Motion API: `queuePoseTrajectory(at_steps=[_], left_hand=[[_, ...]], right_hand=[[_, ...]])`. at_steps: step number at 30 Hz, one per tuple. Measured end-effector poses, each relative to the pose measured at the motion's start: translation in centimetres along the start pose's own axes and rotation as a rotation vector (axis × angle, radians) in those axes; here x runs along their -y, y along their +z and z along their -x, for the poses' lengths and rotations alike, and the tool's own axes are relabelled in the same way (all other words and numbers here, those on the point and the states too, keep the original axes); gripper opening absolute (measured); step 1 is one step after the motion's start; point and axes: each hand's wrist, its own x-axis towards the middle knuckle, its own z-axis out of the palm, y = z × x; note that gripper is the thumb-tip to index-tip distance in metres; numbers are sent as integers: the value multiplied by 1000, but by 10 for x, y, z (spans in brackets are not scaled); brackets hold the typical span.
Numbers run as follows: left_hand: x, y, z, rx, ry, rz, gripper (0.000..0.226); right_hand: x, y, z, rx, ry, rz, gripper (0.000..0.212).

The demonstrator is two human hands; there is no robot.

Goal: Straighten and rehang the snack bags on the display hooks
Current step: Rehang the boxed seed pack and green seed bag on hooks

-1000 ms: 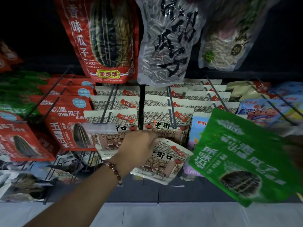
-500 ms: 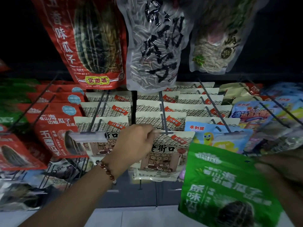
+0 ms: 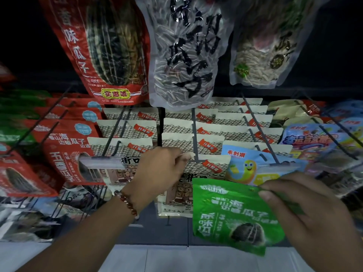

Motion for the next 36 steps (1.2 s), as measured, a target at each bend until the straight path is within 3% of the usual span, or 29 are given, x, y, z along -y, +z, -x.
queuePoseTrajectory(at_steps=[10, 16, 25, 31, 36], left_hand=[[-3, 11, -16, 33, -135, -59, 40], [5, 21, -9, -121, -71, 11, 39], [19, 15, 14, -161, 45, 58, 43], [44, 0, 52, -4, 14, 93, 58], [88, -18, 86, 98, -19, 273, 41]], right_hand=[[-5, 28, -6, 72, -43, -52, 24], [-2, 44, -8, 111, -83, -87, 23], [10, 71, -7, 155, -100, -88, 23], [31, 88, -5, 185, -96, -62, 23], [63, 109, -6, 195, -77, -35, 27]])
